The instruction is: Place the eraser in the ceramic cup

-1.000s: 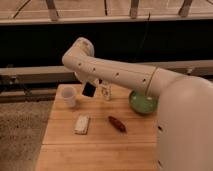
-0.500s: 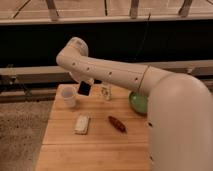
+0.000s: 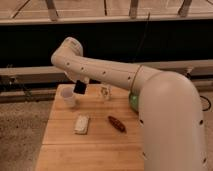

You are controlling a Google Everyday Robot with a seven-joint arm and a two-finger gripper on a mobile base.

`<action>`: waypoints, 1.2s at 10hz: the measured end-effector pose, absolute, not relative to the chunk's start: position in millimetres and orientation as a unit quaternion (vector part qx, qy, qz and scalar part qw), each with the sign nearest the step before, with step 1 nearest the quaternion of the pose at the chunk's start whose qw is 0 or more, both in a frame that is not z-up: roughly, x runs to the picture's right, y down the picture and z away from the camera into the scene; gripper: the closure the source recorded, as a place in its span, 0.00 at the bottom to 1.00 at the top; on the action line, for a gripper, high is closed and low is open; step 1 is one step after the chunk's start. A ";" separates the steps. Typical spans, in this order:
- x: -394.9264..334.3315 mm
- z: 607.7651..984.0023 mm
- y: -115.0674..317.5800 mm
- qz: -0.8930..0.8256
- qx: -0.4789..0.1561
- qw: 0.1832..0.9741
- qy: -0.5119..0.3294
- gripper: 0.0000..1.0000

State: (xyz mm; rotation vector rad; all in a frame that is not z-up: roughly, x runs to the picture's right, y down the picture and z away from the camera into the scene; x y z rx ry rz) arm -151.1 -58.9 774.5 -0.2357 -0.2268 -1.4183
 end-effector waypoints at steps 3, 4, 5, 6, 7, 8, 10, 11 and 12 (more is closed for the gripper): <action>-160.6 780.0 -61.3 -0.652 -0.099 0.744 -0.104 0.99; -166.1 782.1 -61.0 -0.654 -0.095 0.744 -0.104 0.99; -171.9 784.0 -61.4 -0.653 -0.092 0.744 -0.104 0.99; -179.0 785.7 -61.6 -0.653 -0.089 0.745 -0.104 0.99; -185.7 786.7 -60.8 -0.654 -0.086 0.744 -0.105 0.99; -183.7 788.7 -61.5 -0.653 -0.085 0.745 -0.105 0.99; -186.1 791.4 -61.5 -0.653 -0.077 0.747 -0.100 0.99; -189.0 792.0 -60.7 -0.653 -0.075 0.747 -0.098 0.99; -187.5 793.2 -60.7 -0.652 -0.074 0.748 -0.096 0.99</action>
